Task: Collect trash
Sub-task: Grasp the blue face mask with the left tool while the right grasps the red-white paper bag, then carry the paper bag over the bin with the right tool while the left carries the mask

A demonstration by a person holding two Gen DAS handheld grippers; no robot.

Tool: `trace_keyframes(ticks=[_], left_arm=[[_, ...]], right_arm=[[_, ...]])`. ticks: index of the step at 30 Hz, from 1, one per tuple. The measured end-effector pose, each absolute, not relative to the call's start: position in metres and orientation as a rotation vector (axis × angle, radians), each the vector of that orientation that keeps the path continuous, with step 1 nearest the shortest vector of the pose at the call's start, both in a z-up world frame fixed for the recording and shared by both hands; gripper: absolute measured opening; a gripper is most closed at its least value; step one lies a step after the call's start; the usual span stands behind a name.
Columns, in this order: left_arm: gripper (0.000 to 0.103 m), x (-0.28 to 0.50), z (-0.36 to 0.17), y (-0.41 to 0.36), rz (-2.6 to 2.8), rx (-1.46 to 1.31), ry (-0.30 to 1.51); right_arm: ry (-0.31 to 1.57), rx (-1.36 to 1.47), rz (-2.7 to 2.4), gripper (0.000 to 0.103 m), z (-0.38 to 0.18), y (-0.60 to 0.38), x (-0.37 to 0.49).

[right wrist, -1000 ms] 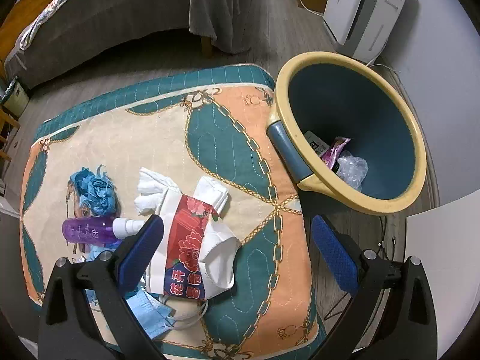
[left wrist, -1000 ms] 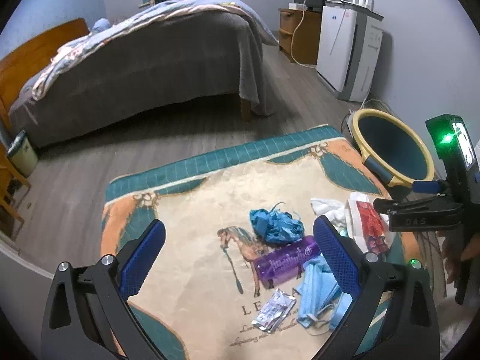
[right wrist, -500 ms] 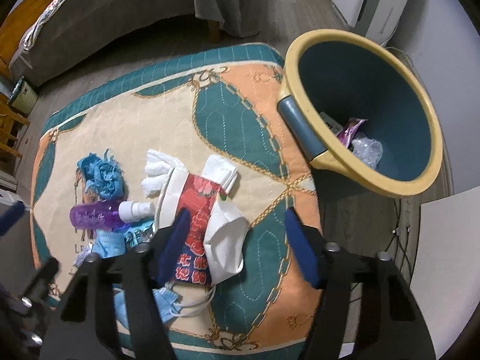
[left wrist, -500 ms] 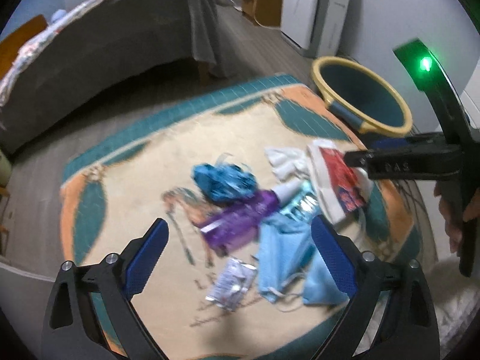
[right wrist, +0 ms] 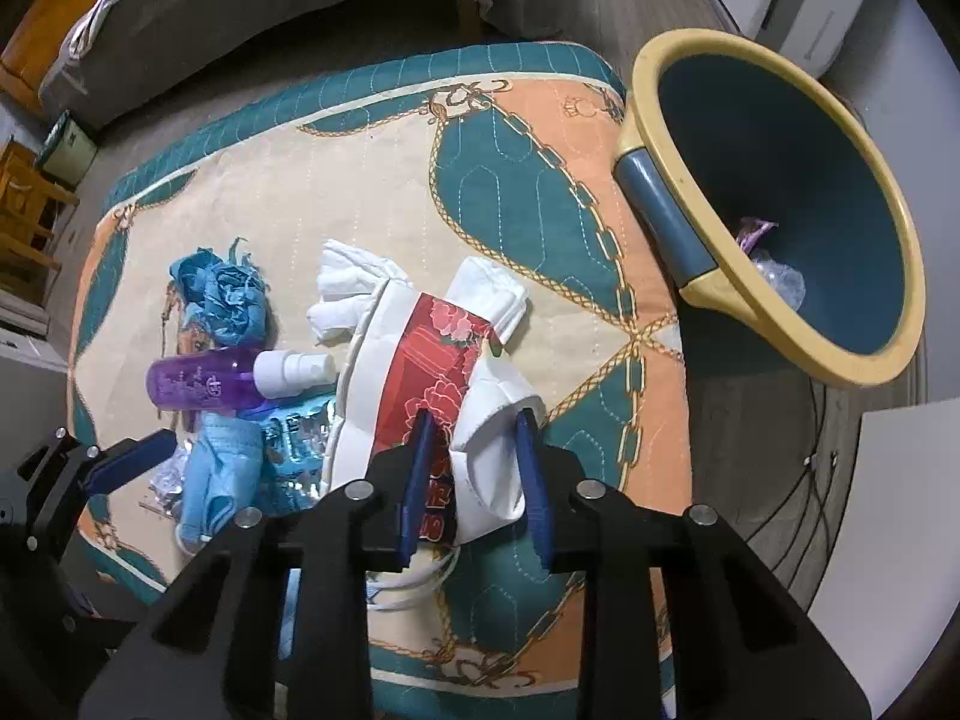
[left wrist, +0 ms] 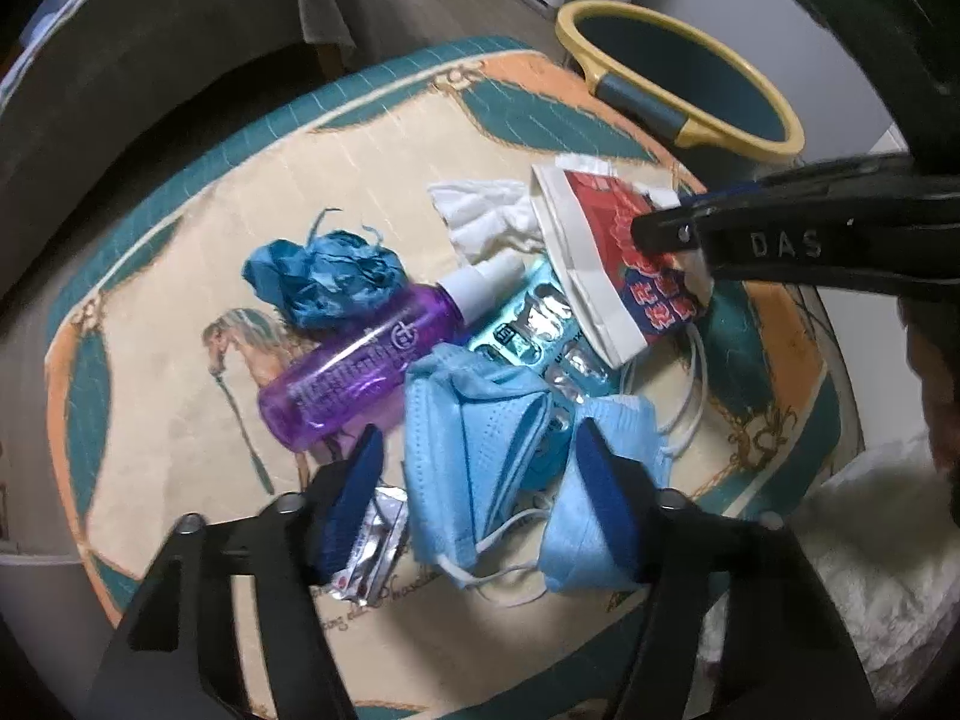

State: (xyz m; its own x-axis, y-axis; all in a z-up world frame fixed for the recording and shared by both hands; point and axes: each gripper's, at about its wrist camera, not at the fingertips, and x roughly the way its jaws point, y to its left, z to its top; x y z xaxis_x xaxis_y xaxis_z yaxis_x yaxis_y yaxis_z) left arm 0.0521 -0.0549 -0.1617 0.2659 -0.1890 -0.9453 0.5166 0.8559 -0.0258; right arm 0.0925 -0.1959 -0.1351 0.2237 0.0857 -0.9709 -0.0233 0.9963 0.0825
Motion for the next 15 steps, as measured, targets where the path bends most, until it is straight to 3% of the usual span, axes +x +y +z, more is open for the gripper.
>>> trace_keyframes(ticks=[1, 6, 15], left_arm=[[0.049, 0.053, -0.163, -0.057, -0.489, 0.324, 1.214], [0.025, 0.054, -0.160, -0.059, -0.505, 0.338, 1.186], [0.019, 0.059, -0.115, -0.043, -0.491, 0.200, 0.999]], right_arm=[[1.335, 0.042, 0.072, 0.018, -0.134, -0.196, 0.094], [1.305, 0.046, 0.066, 0.011, -0.127, -0.198, 0.097], [1.192, 0.072, 0.059, 0.011, -0.098, -0.208, 0.102]])
